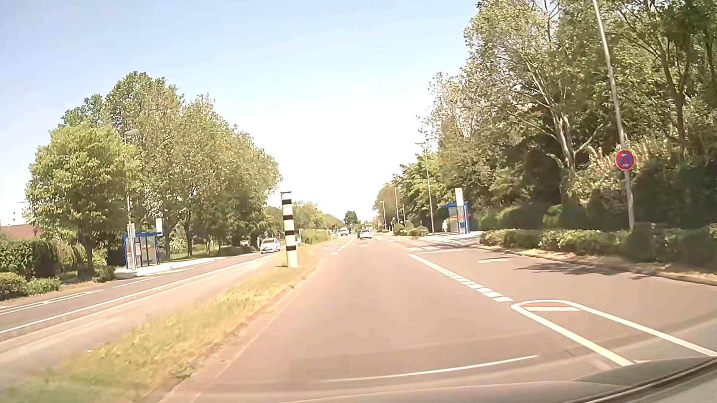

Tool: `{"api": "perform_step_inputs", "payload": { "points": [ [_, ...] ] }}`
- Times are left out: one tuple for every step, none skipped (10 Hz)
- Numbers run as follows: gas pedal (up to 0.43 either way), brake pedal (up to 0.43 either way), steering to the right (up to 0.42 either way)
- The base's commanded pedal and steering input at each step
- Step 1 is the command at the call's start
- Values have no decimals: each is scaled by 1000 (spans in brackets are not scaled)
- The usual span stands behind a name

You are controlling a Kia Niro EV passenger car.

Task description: Follow the waypoints while adhering to traffic rules and regulations

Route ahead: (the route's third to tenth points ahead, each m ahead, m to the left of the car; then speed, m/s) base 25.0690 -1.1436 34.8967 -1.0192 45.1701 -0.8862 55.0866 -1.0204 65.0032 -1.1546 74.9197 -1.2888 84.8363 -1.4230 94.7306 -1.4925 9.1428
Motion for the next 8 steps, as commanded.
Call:
{"api": "perform_step_inputs", "payload": {
  "points": [
    [20,0,-8],
    [47,0,-8],
    [79,0,-8],
    [98,0,-8],
    [110,0,-8],
    [118,0,-5],
    [130,0,-3],
    [130,0,0]
  ]
}}
